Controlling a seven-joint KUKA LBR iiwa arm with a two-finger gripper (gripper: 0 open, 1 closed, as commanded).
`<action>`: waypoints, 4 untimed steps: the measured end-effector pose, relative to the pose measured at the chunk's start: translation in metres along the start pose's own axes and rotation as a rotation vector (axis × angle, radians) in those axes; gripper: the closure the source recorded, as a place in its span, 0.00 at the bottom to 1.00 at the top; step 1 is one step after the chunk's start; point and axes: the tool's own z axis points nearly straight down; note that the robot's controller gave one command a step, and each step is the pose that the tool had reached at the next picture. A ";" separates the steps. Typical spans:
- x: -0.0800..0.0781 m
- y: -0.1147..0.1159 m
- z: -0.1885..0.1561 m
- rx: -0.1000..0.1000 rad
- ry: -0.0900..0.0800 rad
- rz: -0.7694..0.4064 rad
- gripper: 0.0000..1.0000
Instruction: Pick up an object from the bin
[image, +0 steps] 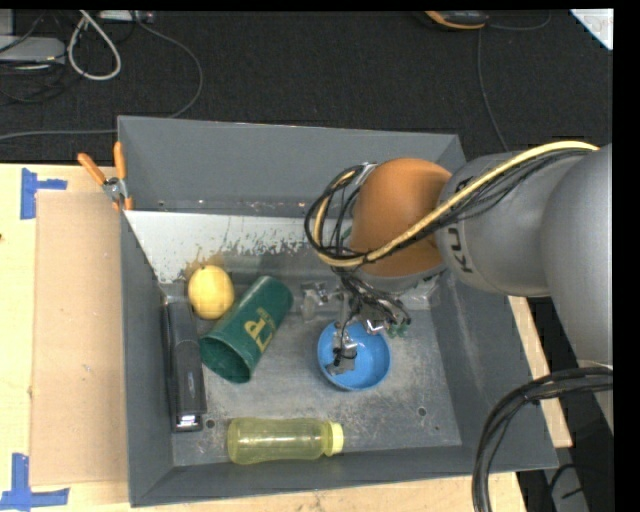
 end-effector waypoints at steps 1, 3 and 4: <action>0.010 -0.029 -0.018 0.006 -0.012 0.118 0.00; 0.036 -0.018 -0.047 0.002 -0.011 0.301 0.00; 0.027 -0.029 -0.030 0.003 -0.012 0.294 0.00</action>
Offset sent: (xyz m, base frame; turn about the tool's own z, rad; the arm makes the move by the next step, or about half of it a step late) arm -0.0025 -0.0643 -0.0004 0.3012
